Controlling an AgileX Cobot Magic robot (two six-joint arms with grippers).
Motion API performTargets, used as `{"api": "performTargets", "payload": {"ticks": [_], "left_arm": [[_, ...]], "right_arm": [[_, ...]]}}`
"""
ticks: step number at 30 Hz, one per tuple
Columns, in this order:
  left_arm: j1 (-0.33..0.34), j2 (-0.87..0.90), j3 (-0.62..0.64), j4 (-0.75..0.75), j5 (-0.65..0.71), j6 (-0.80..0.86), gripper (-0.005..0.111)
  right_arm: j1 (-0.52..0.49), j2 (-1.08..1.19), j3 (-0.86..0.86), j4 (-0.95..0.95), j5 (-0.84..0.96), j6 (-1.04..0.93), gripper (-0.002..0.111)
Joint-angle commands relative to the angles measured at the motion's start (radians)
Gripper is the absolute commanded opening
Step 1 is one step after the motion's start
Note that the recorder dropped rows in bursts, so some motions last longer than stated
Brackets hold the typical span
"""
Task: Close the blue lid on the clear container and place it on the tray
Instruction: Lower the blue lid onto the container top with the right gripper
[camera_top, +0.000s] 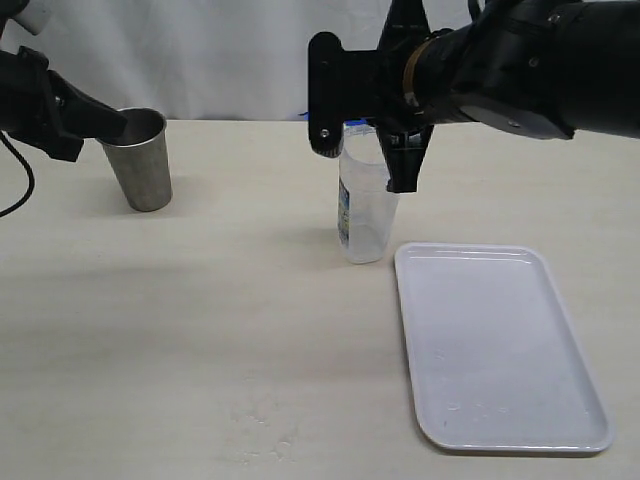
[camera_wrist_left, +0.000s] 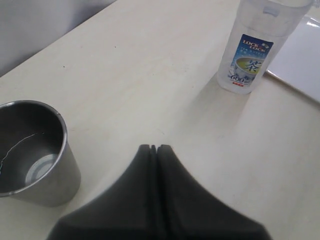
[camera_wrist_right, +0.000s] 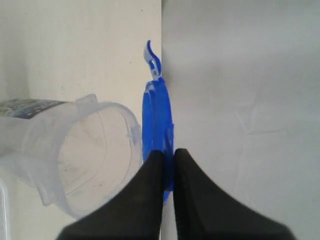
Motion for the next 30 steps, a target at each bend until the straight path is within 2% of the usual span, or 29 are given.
{"api": "performTargets", "payload": {"ticks": [1, 9, 15, 30], "left_arm": [[0.002, -0.002, 0.002, -0.003, 0.0, 0.002, 0.0], [0.002, -0.002, 0.002, -0.003, 0.004, 0.002, 0.0], [0.002, -0.002, 0.002, -0.005, -0.001, 0.002, 0.0], [0.002, -0.002, 0.002, -0.005, 0.002, 0.002, 0.0]], "right_arm": [[0.048, -0.006, 0.004, 0.01, 0.068, -0.043, 0.004], [0.048, -0.006, 0.004, 0.004, 0.109, -0.071, 0.004], [0.048, -0.006, 0.004, 0.097, 0.14, -0.128, 0.004], [0.048, -0.006, 0.004, 0.183, 0.218, -0.152, 0.004]]}}
